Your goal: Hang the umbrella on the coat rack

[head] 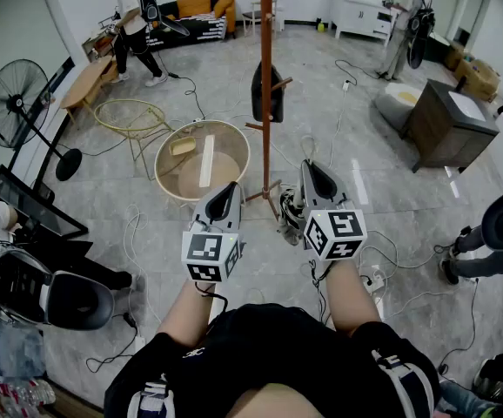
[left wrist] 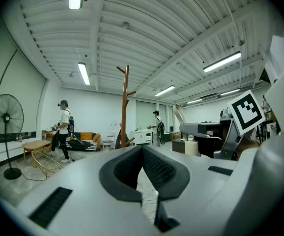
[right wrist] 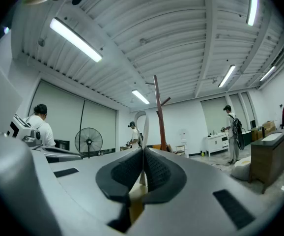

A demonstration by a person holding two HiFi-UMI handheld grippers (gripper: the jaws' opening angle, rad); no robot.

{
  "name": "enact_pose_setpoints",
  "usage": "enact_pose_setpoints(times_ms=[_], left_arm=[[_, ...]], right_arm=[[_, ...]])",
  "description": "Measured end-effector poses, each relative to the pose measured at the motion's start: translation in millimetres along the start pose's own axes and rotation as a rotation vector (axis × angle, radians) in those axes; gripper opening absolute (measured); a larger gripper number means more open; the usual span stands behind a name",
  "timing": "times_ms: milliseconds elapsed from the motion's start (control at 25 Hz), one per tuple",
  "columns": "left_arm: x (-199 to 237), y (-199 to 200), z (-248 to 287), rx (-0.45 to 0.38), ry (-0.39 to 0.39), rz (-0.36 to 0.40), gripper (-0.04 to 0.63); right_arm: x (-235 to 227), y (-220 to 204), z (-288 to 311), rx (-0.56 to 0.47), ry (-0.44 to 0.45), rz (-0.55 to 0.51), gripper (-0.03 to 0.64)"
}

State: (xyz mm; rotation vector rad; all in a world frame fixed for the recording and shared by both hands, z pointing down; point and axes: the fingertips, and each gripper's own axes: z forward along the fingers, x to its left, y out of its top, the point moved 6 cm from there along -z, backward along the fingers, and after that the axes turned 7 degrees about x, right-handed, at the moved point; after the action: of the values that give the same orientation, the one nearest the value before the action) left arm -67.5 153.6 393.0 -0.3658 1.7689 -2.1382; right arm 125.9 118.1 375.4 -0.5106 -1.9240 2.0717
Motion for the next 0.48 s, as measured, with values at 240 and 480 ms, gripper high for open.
enact_pose_setpoints(times_ms=[240,480], left_arm=[[14.4,0.5,-1.7,-0.006,-0.001,-0.013,0.015],[32.3,-13.1,20.5,-0.010,-0.017,-0.027,0.015]], right_arm=[[15.2,-1.5,7.7,0.009,0.015,0.013,0.018],[16.0,-16.7,32.6,0.035,0.015,-0.009,0.018]])
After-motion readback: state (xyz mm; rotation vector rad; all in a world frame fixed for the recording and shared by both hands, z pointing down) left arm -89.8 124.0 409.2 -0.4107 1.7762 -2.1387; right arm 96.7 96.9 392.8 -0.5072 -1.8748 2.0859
